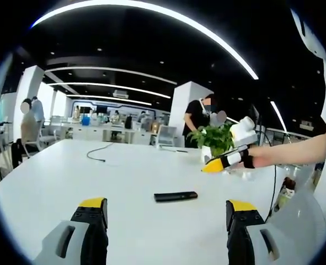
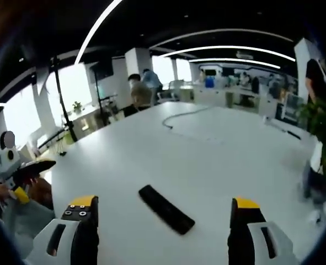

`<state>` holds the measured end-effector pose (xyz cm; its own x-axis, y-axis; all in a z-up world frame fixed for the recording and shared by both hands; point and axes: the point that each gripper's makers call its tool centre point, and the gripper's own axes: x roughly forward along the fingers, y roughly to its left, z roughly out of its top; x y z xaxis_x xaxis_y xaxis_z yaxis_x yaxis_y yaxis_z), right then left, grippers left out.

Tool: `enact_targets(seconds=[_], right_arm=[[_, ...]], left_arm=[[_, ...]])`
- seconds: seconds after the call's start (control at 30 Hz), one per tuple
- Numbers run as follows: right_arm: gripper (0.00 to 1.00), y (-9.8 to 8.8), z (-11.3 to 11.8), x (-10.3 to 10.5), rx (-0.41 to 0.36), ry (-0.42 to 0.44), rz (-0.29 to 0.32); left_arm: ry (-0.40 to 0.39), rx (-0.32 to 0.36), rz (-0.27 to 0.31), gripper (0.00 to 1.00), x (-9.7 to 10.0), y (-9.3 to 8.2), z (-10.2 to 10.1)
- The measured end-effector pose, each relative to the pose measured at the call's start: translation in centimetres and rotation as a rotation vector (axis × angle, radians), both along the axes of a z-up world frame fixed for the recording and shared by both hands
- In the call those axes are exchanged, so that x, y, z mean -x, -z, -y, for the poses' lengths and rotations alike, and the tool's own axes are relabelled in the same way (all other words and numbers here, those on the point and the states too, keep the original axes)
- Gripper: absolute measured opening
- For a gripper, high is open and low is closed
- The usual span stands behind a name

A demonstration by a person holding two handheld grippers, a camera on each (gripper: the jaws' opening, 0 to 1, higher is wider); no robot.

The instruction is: Press the specified remote control buttons in sequence, fully releasing each button before pressing the next.

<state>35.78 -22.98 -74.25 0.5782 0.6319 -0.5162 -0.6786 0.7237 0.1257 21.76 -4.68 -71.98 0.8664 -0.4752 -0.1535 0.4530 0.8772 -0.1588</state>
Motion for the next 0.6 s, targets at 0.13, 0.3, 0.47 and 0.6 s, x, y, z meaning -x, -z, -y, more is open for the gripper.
enact_targets(seconds=[0.13,0.3,0.47,0.6], right_arm=[[0.99,-0.6,0.6,0.8,-0.014,0.019,0.005],[0.99,-1.4,1.1,1.4,-0.031,0.040,0.022],[0.99,-2.4,1.6,1.8,-0.039,0.060,0.051],[0.99,-3.0,1.9,2.3,-0.050,0.069,0.067]], left_arm=[[-0.002,-0.001,0.002,0.93,0.0,0.0,-0.1],[0.009,-0.007,-0.005,0.93,0.0,0.1,0.2],[0.015,-0.095,0.031,0.94,0.1,0.2,0.2],[0.015,-0.077,-0.004,0.95,0.1,0.6,0.1]])
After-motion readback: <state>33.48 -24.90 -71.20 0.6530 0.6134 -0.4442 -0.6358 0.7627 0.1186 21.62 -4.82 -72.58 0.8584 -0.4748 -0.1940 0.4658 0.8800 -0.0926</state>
